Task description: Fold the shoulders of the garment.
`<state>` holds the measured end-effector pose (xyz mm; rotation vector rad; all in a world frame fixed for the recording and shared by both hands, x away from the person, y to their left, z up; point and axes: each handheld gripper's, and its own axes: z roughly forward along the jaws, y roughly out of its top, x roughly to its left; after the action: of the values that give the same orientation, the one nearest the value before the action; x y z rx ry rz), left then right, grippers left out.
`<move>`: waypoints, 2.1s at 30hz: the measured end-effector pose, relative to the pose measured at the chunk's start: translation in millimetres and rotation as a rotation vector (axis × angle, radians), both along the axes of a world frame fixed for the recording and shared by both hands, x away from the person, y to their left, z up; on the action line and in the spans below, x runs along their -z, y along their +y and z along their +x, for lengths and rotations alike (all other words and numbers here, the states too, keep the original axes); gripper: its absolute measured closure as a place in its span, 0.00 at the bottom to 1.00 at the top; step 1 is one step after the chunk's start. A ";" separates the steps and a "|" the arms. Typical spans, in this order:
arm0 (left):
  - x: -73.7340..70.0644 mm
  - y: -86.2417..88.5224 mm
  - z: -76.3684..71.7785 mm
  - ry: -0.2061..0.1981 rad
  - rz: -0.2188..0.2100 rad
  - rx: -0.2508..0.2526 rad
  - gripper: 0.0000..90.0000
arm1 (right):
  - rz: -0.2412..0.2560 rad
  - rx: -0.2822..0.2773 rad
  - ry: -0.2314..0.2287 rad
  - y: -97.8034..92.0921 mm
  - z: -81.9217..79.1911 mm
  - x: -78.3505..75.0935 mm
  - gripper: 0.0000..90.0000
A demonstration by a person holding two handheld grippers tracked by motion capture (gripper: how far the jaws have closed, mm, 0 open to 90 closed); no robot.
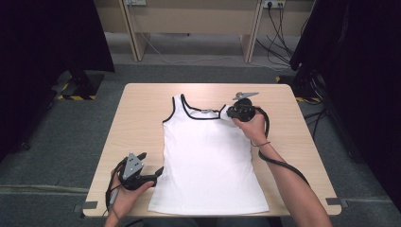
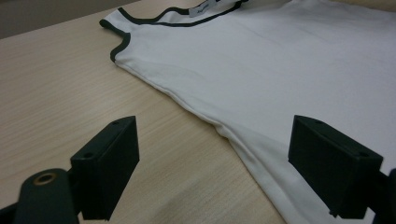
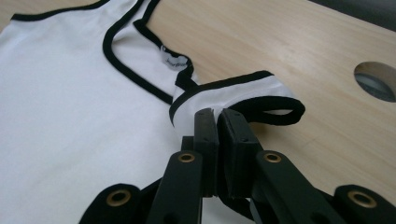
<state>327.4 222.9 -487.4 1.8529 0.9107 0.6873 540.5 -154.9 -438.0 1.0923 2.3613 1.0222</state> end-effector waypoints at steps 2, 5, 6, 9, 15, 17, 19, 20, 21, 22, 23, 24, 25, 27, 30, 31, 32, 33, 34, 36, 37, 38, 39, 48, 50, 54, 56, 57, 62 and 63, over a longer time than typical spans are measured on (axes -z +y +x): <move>0.0 0.0 0.0 0.000 0.001 0.000 0.17 | -0.009 -0.023 0.003 1.6 -6.1 4.4 0.94; 0.0 -0.1 -0.2 -0.001 0.001 0.000 0.17 | -0.012 -0.043 0.021 2.4 -10.1 8.8 0.92; 0.0 -0.1 -0.2 -0.001 0.001 0.000 0.17 | -0.022 -0.075 0.042 1.9 -12.0 13.3 0.92; 0.0 -0.1 -0.1 0.000 0.001 0.000 0.17 | -0.016 -0.090 0.066 0.2 -12.6 14.7 0.83; 0.0 -0.5 0.0 -0.001 0.006 0.001 0.17 | 0.097 -0.020 0.061 -14.0 -0.7 -1.9 0.74; 0.0 -0.6 -0.1 -0.001 0.007 0.002 0.17 | 0.113 0.026 0.065 -18.8 9.4 -6.0 0.72; 0.0 -0.6 -0.1 -0.001 0.007 0.001 0.17 | 0.105 0.058 0.086 -22.0 21.5 -6.3 0.72; 0.0 -0.6 -0.1 -0.002 0.007 0.001 0.17 | 0.110 0.078 0.100 -23.3 26.9 -5.6 0.72; 0.0 -0.6 -0.1 -0.002 0.007 0.002 0.17 | 0.107 0.092 0.109 -24.3 32.1 -4.4 0.72; 0.0 -0.6 -0.1 -0.001 0.007 0.002 0.17 | 0.102 0.101 0.117 -25.0 37.1 -2.8 0.71; 0.0 -0.5 0.0 0.000 0.006 0.002 0.17 | 0.119 0.110 0.134 -25.7 41.1 -1.0 0.71; 0.0 -0.5 0.1 0.000 0.006 0.002 0.17 | 0.136 0.115 0.151 -26.6 44.9 1.1 0.71; 0.0 -0.4 0.1 0.001 0.005 0.002 0.17 | 0.135 0.123 0.157 -26.6 48.0 3.3 0.70; 0.0 -0.3 0.1 0.000 0.005 0.002 0.17 | 0.134 0.126 0.179 -25.4 54.9 7.6 0.69; 0.0 -0.5 0.1 0.000 0.006 0.003 0.17 | 0.148 0.130 0.201 -23.7 61.2 10.1 0.68; 0.0 -0.6 0.2 0.001 0.009 0.004 0.17 | 0.145 0.131 0.216 -22.6 63.5 12.1 0.67; 0.0 -0.8 0.2 0.002 0.011 0.005 0.17 | 0.137 0.133 0.225 -21.6 65.4 14.1 0.67; 0.0 -1.0 0.1 0.000 0.011 0.005 0.17 | 0.135 0.136 0.233 -21.2 67.0 15.5 0.66; 0.0 -1.0 -0.1 -0.002 0.010 0.005 0.17 | 0.146 0.138 0.242 -20.8 68.7 17.4 0.66; 0.0 -0.8 -0.2 -0.003 0.008 0.005 0.17 | 0.152 0.137 0.255 -18.7 70.8 20.2 0.65; 0.0 -0.7 -0.1 -0.002 0.008 0.006 0.17 | 0.154 0.136 0.263 -17.8 71.6 21.6 0.66; 0.0 -0.6 0.0 -0.001 0.007 0.006 0.17 | 0.153 0.134 0.273 -16.9 72.1 22.9 0.67; 0.0 -0.5 0.0 -0.001 0.007 0.006 0.17 | 0.148 0.135 0.271 -16.4 72.2 24.0 0.69; 0.1 -0.9 -0.2 -0.002 0.009 0.006 0.17 | 0.143 0.108 0.253 -16.3 67.9 21.6 0.93; 0.1 -0.9 -0.2 -0.003 0.008 0.006 0.17 | 0.148 0.097 0.245 -16.5 66.2 17.3 0.94; 0.0 -0.6 -0.1 -0.002 0.006 0.007 0.17 | 0.149 0.067 0.211 -15.7 59.7 4.5 0.94; 0.0 -0.7 -0.1 -0.002 0.008 0.007 0.17 | 0.153 0.043 0.196 -13.7 54.4 -2.6 0.94; 0.1 -0.9 -0.2 -0.003 0.008 0.006 0.17 | 0.155 0.031 0.187 -12.3 51.2 -6.1 0.94; 0.1 -1.1 -0.4 -0.004 0.011 0.005 0.17 | 0.163 -0.048 0.163 -2.4 34.7 -17.2 0.94; 0.1 -1.1 -0.5 -0.004 0.010 0.005 0.17 | 0.160 -0.066 0.163 -0.2 31.4 -18.0 0.94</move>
<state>326.9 221.8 -487.5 1.8615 0.9013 0.6931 572.0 -155.1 -420.1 1.2044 2.4932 1.2053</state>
